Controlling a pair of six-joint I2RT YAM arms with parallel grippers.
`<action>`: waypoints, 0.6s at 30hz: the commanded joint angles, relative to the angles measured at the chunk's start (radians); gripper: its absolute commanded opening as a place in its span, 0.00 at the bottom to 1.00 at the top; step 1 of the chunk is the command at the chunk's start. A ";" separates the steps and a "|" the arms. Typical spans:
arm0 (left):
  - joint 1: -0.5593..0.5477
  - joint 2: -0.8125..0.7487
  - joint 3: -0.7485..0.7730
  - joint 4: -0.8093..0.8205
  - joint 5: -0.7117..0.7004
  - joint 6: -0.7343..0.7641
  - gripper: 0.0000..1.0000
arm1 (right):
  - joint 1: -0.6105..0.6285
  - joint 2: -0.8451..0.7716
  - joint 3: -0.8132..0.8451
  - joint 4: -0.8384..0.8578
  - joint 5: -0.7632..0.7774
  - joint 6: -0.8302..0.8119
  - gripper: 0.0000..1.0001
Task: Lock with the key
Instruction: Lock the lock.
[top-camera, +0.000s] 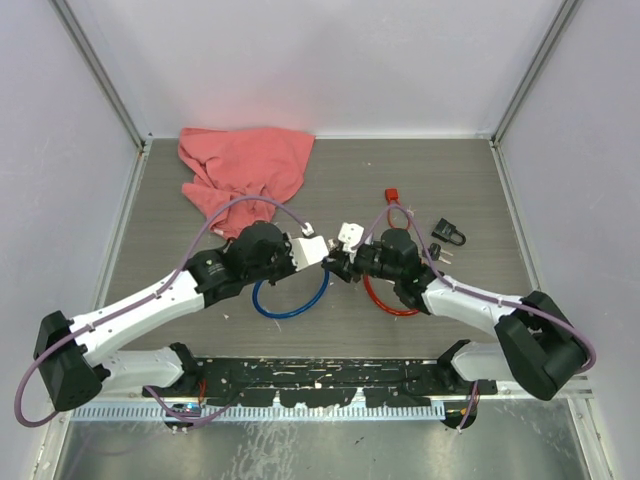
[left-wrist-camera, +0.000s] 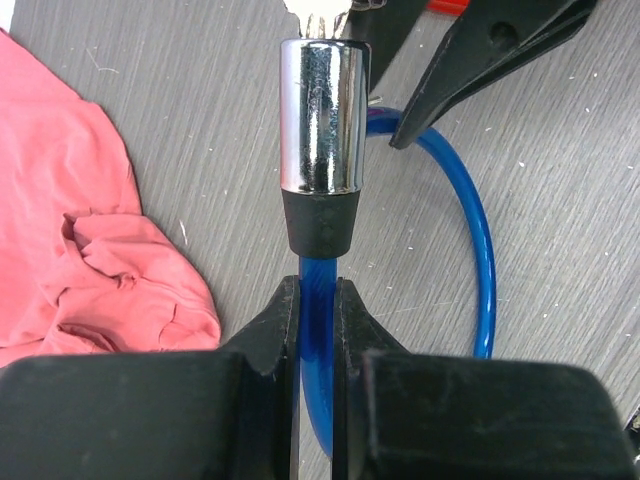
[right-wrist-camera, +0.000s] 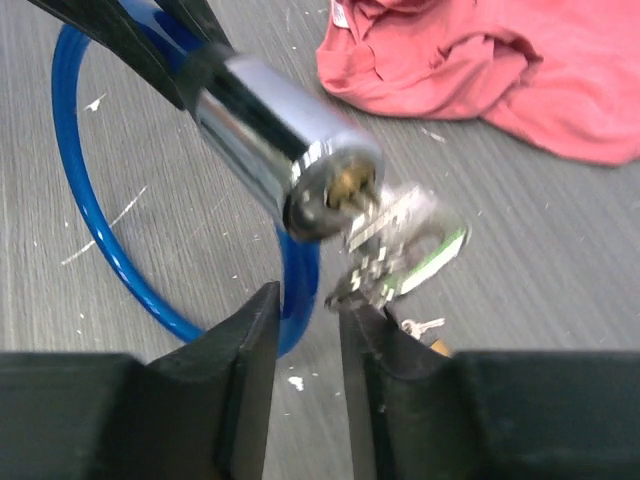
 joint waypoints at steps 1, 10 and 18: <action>-0.012 -0.030 -0.030 0.027 0.001 -0.019 0.00 | -0.049 -0.063 0.134 -0.210 -0.209 -0.223 0.43; -0.012 -0.035 -0.037 0.032 -0.005 -0.030 0.00 | -0.152 -0.115 0.263 -0.989 -0.383 -0.988 0.68; -0.017 -0.044 -0.043 0.034 0.010 -0.038 0.00 | -0.309 -0.103 0.426 -1.193 -0.472 -0.963 0.69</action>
